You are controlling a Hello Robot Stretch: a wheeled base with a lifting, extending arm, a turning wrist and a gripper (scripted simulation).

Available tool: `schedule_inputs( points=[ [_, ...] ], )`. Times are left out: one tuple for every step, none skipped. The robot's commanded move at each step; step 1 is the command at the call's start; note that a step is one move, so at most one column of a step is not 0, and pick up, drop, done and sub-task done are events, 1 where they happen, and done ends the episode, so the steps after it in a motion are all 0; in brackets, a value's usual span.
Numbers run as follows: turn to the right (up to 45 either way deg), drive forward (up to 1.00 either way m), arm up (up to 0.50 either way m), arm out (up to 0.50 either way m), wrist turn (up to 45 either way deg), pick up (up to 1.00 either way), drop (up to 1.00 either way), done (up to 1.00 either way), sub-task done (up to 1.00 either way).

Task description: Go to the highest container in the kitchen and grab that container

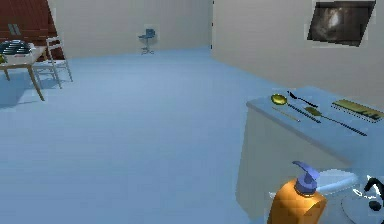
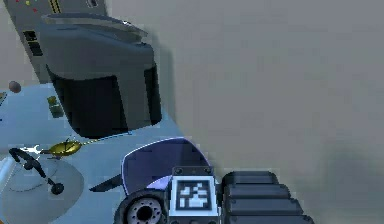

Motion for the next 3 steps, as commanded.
schedule_inputs(
  points=[
    [0.0, 0.00, 0.00, 0.00, 45.0, 0.00, 0.00, 0.00, 0.00],
    [0.0, 0.00, 0.00, 0.00, 24.0, 0.00, 0.00, 0.00, 0.00],
    [0.0, 0.00, -0.04, 0.00, 0.0, 0.00, 0.00, 0.00, 0.00]
  ],
)
